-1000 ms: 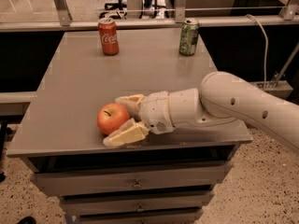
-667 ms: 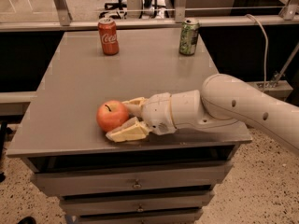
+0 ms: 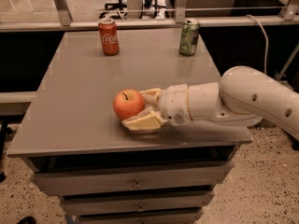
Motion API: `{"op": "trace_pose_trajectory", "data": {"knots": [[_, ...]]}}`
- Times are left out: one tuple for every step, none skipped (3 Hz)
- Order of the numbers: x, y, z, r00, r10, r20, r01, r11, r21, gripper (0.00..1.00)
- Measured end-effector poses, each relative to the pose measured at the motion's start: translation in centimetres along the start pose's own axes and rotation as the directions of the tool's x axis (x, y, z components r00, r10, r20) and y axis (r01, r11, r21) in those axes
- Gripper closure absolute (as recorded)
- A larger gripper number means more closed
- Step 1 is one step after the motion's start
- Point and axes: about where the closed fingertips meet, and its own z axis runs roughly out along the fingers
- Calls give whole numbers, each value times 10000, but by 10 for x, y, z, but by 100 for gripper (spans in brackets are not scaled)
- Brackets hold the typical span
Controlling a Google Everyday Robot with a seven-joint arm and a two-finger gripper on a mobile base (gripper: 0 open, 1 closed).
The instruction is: Pick apple
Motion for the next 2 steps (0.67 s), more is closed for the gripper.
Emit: {"op": "trace_pose_trajectory", "data": {"knots": [[-6,-25,-33,10000,-57,6,57,9979,644,100],[-10,-33,-42,9999,-101,27,98,9965,826,100]]}}
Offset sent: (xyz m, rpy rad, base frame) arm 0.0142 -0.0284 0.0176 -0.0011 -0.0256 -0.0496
